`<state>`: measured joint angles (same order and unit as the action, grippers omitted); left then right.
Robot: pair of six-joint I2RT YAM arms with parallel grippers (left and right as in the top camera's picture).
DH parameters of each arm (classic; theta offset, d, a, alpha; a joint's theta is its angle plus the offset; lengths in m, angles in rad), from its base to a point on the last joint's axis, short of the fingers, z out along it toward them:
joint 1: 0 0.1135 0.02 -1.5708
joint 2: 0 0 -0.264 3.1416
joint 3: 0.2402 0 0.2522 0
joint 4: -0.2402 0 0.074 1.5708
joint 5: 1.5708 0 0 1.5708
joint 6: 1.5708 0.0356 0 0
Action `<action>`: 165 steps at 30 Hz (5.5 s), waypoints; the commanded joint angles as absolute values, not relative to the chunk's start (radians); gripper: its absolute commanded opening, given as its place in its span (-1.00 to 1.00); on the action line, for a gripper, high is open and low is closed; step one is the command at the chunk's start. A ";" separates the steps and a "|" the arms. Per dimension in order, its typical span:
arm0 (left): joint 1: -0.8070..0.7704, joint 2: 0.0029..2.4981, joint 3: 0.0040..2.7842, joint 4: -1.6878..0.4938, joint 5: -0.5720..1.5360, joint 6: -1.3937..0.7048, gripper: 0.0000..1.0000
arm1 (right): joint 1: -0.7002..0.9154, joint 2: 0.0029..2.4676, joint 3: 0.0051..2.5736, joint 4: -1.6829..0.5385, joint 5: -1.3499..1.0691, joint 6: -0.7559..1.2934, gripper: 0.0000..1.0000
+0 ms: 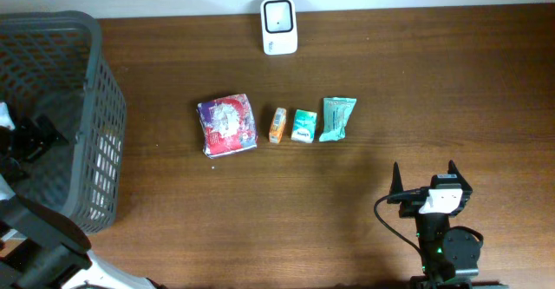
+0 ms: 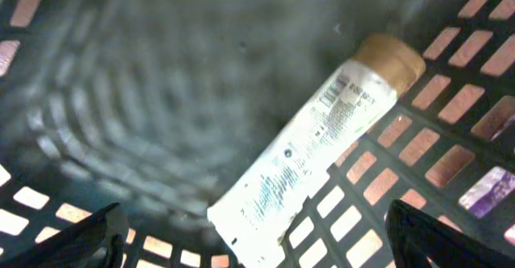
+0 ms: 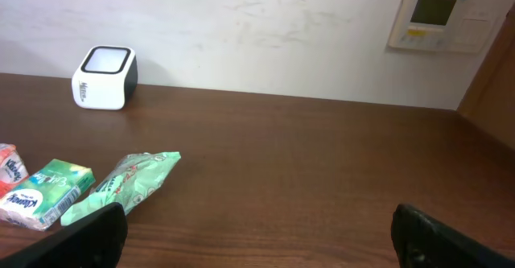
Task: Scan the item barcode
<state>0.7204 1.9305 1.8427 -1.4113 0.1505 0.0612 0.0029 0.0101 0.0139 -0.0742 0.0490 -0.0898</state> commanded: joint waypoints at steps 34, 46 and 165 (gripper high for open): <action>0.622 2.210 1.824 -1.394 0.133 0.229 0.79 | 0.005 0.004 0.006 -0.075 0.061 -0.094 0.97; 0.623 2.210 1.772 -1.327 0.112 0.142 -0.16 | 0.005 0.004 0.006 -0.075 0.061 -0.094 0.97; -0.250 1.928 2.692 -1.527 -0.389 -0.297 -1.00 | 0.005 0.004 0.006 -0.075 0.061 -0.094 0.97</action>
